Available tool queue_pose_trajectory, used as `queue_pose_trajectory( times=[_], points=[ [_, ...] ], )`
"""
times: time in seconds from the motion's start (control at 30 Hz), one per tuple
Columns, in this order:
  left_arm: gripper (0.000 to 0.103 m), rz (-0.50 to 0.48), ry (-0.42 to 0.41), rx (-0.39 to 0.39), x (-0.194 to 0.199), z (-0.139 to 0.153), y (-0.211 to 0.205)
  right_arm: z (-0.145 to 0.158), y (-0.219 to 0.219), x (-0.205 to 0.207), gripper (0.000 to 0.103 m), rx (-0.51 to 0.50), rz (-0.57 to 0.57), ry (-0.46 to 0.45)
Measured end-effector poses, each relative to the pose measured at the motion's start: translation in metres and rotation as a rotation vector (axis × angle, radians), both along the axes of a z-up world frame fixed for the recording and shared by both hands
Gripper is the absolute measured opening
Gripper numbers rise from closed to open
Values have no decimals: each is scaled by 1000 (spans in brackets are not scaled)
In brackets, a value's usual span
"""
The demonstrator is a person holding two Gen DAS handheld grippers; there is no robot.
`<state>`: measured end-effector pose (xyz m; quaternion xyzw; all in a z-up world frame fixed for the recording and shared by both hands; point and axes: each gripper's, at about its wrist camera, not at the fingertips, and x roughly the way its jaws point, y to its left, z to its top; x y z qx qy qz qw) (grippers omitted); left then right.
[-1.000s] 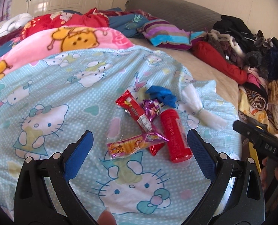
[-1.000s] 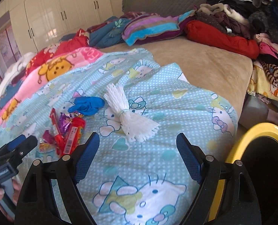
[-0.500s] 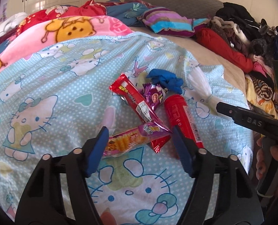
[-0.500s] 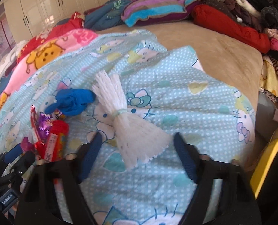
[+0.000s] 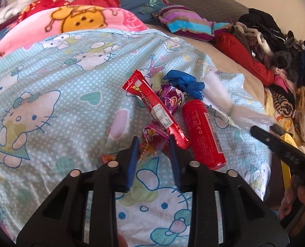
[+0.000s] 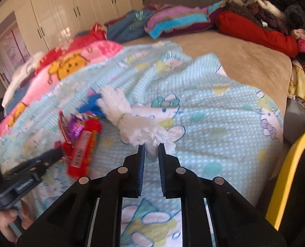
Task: Collect trash
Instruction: 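Grasp a purple candy wrapper with the left tool while the right tool grasps the white foam net, then carry the purple wrapper and foam net over the yellow bin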
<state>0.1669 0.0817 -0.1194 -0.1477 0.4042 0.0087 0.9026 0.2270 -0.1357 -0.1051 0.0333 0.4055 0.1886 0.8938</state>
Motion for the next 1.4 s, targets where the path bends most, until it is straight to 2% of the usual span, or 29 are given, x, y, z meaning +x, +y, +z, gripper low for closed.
queue_pose_trajectory(
  times=[0.2,0.5,0.97,1.4],
  points=[
    [13,-1,-2,-34,-4,3,3,14,-7,-25,13,37,-7,-44],
    [10,-10,-32,-47,-11,19,2,21,-31,-45,13,115,-44,-34],
    [10,-58,-135,-48,-21,66,-19,31,-49,-64,13,127,-63,-51],
    [10,-130,-171,-48,-28,84,-54,43,-79,-77,13,140,-108,-63]
  ],
)
